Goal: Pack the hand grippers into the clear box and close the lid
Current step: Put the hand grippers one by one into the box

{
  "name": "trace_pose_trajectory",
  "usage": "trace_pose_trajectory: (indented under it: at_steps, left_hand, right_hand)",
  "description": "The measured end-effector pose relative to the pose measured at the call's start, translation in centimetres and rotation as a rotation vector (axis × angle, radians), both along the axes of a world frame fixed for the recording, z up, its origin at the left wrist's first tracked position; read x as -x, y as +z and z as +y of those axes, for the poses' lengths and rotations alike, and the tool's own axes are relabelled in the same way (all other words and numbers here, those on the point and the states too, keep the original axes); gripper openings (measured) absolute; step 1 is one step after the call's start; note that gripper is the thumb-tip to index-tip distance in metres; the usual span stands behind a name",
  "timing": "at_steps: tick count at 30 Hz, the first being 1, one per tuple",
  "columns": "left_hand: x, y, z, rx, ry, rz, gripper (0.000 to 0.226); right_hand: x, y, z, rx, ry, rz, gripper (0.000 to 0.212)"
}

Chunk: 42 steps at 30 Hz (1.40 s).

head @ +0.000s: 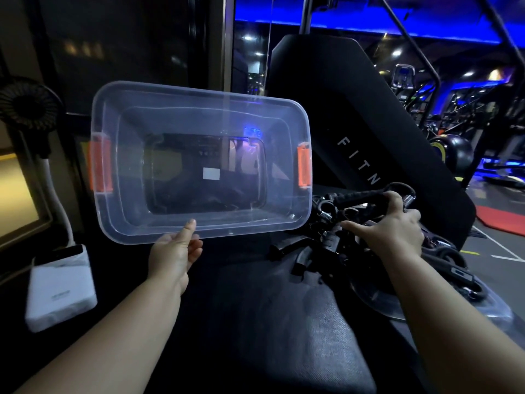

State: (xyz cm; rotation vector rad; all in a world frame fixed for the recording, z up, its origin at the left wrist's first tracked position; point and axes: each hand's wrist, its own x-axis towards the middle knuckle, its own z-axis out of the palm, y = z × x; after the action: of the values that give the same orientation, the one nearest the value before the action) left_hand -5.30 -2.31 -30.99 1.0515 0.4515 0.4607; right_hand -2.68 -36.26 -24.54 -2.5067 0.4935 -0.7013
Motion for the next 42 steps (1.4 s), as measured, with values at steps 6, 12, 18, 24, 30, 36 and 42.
trace_pose_trajectory:
  at_steps: [6,12,18,24,30,36,42]
  left_hand:
    - [0.1,0.0,0.1,0.035,-0.021,-0.035,0.023]
    - [0.3,0.1,0.0,0.046,-0.049,-0.058,0.020]
    - [0.4,0.2,0.2,0.069,-0.068,-0.066,0.018]
    - [0.1,0.0,0.5,0.098,-0.074,-0.055,0.021]
    - [0.2,0.1,0.6,0.132,-0.075,-0.066,0.019]
    - [0.2,0.1,0.7,0.113,-0.092,-0.070,0.018]
    - [0.2,-0.1,0.4,0.066,-0.101,-0.108,0.020]
  right_hand:
    - [0.4,0.3,0.3,-0.107,0.172,-0.276,0.074]
    - [0.4,1.1,2.3,-0.104,0.282,-0.520,0.036]
    - [0.6,2.7,5.4,-0.100,0.343,-0.758,0.023]
    - [-0.6,3.1,9.7,-0.077,0.555,-0.715,0.025]
    - [-3.9,1.7,14.1,0.005,0.643,-0.454,0.024]
    - [-7.2,1.0,16.1,-0.014,0.543,-0.349,0.019]
    - [-9.6,1.0,17.3,0.122,0.457,-0.187,0.021]
